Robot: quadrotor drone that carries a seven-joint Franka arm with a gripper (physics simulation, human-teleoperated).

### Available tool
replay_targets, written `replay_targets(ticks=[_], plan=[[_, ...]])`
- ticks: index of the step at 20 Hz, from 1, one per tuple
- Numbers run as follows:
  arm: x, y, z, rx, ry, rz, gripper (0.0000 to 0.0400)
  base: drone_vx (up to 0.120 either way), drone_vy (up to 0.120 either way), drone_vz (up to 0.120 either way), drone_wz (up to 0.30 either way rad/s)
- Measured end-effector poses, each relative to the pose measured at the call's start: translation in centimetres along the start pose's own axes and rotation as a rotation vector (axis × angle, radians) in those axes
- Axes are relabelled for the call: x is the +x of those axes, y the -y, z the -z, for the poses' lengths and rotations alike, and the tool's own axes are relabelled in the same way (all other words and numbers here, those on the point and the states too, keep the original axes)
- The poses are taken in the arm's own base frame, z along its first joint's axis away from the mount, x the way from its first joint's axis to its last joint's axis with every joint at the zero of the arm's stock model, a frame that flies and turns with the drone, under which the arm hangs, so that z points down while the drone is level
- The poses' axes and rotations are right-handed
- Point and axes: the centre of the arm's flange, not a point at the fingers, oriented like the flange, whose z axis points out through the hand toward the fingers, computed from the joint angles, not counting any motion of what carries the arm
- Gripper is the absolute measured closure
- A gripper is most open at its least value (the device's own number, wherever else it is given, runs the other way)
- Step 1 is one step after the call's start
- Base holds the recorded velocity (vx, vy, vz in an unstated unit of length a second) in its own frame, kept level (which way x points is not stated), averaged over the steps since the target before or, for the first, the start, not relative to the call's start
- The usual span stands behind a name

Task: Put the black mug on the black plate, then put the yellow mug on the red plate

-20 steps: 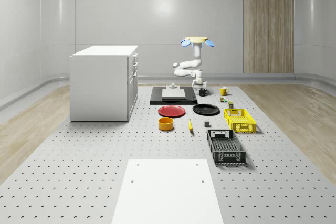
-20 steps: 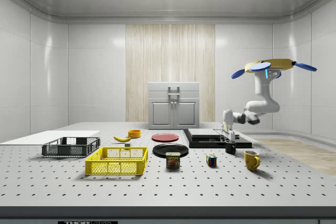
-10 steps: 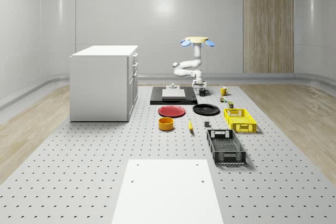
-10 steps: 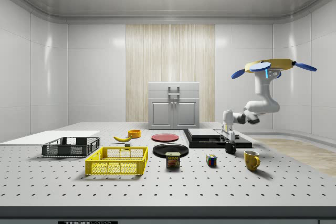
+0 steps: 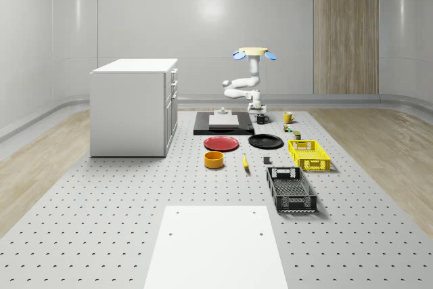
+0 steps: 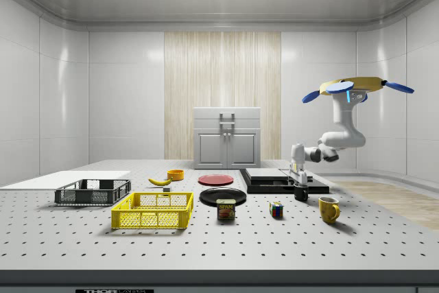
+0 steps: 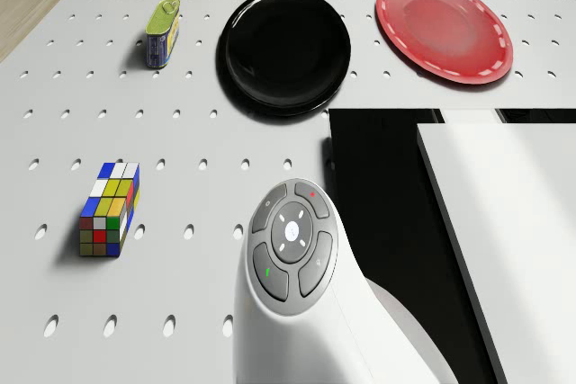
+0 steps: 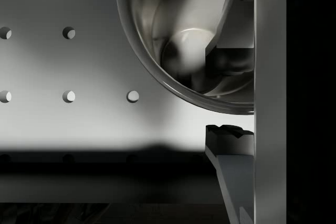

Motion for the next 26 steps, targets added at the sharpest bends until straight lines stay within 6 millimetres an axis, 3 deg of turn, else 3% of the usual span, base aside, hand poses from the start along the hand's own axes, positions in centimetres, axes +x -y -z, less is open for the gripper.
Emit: replay_targets(ticks=[8,16,21,26], plan=[[0.0,0.0,1.6,0.0,0.0,0.0,0.0287,0.0,0.0,0.005,0.0],[0.0,0.0,3.7,0.0,0.0,0.0,0.029,0.0,0.0,0.12,0.0],[0.0,0.0,4.0,0.0,0.0,0.0,0.029,0.12,0.0,0.12,0.0],[0.0,0.0,4.2,0.0,0.0,0.0,0.029,0.12,0.0,0.0,0.0]])
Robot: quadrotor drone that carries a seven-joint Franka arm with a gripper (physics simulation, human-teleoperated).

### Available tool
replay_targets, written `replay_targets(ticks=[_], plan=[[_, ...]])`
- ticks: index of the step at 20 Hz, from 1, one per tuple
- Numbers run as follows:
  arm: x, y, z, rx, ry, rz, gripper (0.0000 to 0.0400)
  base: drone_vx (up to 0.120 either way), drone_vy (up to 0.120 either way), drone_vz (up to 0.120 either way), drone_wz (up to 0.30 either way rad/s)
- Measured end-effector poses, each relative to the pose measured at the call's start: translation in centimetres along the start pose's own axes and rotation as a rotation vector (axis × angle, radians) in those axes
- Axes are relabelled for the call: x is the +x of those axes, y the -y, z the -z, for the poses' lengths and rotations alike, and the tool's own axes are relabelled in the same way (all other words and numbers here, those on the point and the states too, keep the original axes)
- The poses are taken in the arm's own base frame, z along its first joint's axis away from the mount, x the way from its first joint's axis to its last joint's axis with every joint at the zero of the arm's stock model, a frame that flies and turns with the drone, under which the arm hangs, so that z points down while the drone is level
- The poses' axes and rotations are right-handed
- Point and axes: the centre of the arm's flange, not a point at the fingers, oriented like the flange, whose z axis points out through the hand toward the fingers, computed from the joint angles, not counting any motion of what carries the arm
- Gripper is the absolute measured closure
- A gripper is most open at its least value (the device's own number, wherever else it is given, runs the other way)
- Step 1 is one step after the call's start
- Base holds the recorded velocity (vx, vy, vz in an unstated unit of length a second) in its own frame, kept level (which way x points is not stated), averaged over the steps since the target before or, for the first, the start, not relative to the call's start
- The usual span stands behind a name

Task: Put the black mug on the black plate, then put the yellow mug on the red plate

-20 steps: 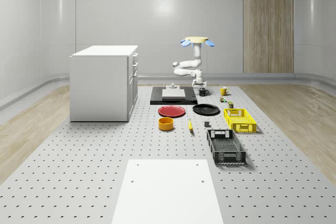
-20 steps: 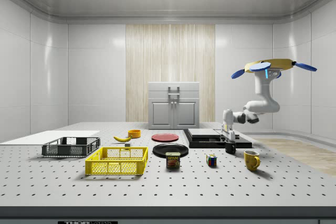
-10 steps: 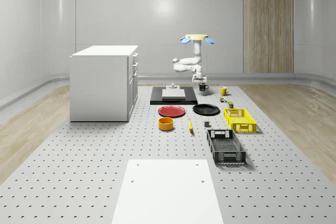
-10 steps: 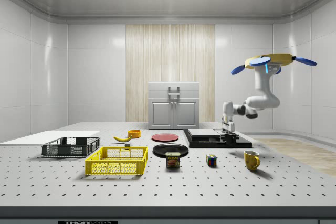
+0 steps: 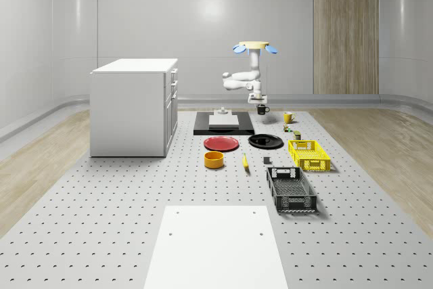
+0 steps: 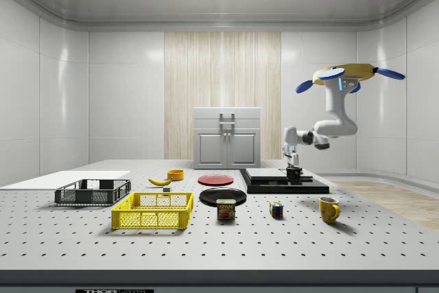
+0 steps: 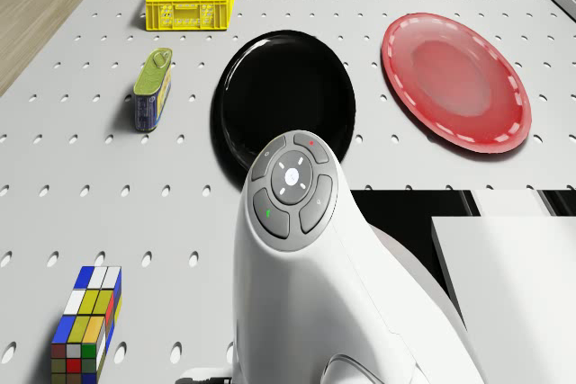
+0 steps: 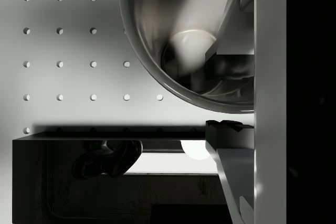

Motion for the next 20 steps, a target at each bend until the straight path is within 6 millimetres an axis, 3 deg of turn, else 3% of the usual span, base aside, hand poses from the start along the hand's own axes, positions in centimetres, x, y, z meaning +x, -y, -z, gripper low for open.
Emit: replay_targets(ticks=[20], plan=[[0.0,0.0,0.05,0.0,0.0,0.0,0.029,0.12,0.0,0.0,0.0]])
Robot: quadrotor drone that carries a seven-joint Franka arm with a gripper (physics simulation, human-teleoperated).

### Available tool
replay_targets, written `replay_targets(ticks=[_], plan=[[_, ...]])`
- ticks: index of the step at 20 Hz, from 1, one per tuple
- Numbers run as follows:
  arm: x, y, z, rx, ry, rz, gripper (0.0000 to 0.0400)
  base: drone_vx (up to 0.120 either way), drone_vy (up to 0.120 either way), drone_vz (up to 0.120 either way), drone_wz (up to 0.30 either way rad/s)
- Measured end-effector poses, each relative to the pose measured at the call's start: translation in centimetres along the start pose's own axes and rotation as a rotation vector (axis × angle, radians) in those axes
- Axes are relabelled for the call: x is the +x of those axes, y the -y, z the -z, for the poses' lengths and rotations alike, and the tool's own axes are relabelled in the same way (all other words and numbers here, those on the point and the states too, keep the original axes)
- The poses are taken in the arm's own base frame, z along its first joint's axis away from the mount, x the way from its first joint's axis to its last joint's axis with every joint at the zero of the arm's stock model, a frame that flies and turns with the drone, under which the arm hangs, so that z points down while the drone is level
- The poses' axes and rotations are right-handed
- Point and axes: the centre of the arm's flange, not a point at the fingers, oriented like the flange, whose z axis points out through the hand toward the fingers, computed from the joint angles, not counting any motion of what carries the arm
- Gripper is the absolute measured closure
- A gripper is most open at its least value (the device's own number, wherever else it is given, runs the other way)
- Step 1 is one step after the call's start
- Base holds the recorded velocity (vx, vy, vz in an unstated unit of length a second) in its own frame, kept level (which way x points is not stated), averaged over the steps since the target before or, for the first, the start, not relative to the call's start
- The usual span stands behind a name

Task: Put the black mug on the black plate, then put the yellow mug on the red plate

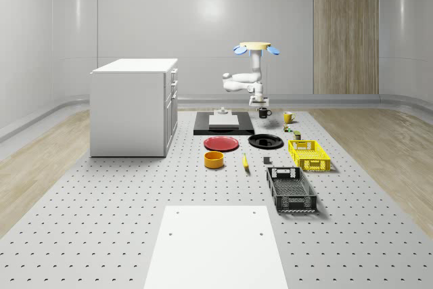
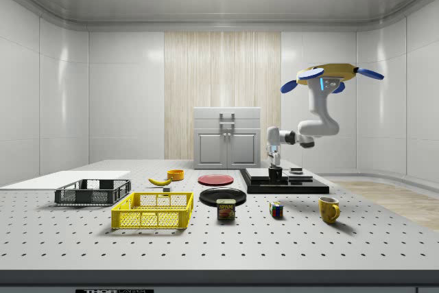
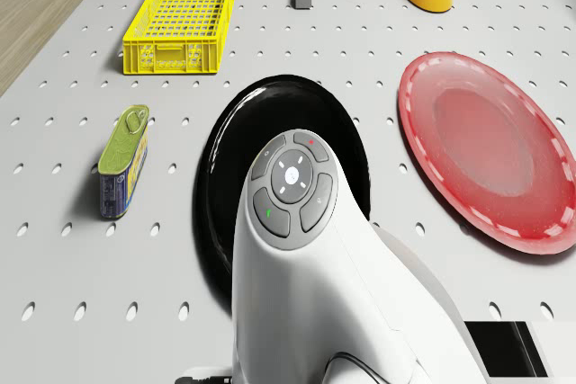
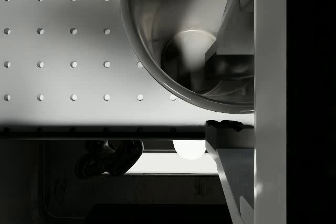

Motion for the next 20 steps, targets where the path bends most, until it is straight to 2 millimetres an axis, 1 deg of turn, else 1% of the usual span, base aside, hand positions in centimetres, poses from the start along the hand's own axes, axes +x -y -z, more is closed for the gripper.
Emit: replay_targets(ticks=[18,20], plan=[[0.0,0.0,0.0,0.0,0.0,0.0,0.029,0.12,0.0,0.0,0.0],[0.0,0.0,0.0,0.0,0.0,0.0,0.029,0.12,-0.08,0.0,0.0]])
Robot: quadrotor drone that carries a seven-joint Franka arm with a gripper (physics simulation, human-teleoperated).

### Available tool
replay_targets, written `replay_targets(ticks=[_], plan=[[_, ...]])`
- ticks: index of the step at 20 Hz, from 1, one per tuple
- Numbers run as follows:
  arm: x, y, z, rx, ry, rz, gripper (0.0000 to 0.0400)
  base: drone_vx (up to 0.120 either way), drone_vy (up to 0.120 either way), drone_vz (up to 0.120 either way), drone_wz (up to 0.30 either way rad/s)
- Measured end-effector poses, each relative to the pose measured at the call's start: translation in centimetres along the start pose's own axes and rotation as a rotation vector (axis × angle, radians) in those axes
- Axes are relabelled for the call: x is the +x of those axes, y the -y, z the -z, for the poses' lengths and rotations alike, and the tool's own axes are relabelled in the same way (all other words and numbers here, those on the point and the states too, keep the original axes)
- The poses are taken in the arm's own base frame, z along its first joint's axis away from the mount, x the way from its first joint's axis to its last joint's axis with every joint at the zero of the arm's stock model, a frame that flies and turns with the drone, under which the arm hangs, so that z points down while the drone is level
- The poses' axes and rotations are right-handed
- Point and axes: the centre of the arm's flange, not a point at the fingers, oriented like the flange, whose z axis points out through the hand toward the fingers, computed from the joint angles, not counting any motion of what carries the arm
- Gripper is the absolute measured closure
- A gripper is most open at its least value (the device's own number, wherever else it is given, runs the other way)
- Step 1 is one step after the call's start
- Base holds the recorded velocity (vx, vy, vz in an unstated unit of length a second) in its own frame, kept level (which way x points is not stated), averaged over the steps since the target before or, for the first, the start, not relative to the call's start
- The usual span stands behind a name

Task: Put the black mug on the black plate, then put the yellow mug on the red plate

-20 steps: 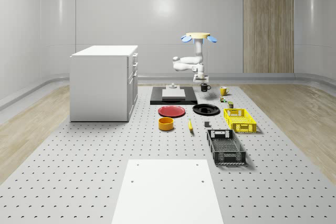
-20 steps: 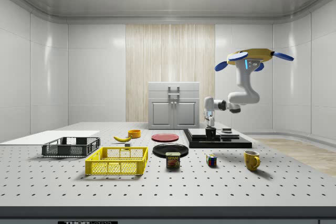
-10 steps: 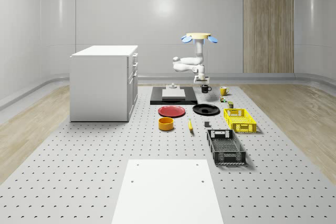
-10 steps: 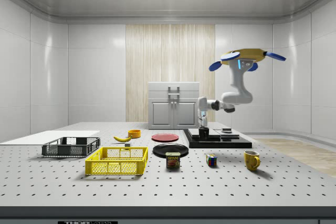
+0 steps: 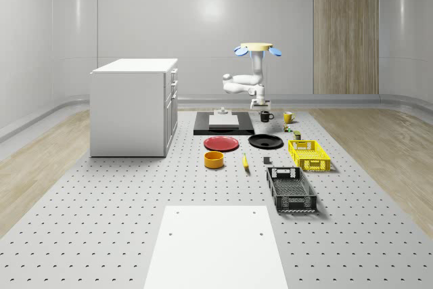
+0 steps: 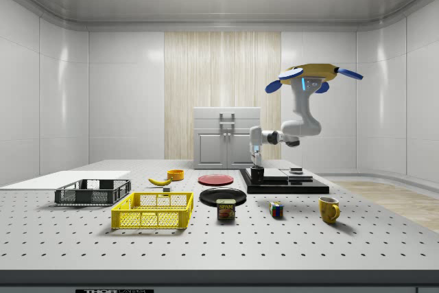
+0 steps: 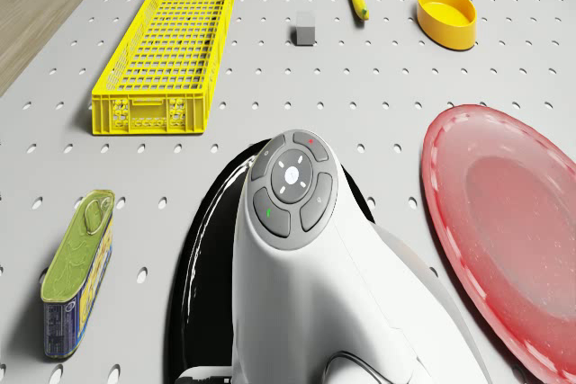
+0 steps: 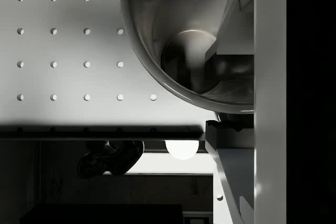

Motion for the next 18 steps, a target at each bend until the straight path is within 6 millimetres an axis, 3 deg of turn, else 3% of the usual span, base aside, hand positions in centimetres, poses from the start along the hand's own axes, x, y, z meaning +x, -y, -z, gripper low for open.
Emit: replay_targets(ticks=[3,18], plan=[[0.0,0.0,0.0,0.0,0.0,0.0,0.029,0.12,-0.093,0.0,0.0],[0.0,0.0,0.0,0.0,0.0,0.0,0.029,0.12,0.0,0.0,0.0]])
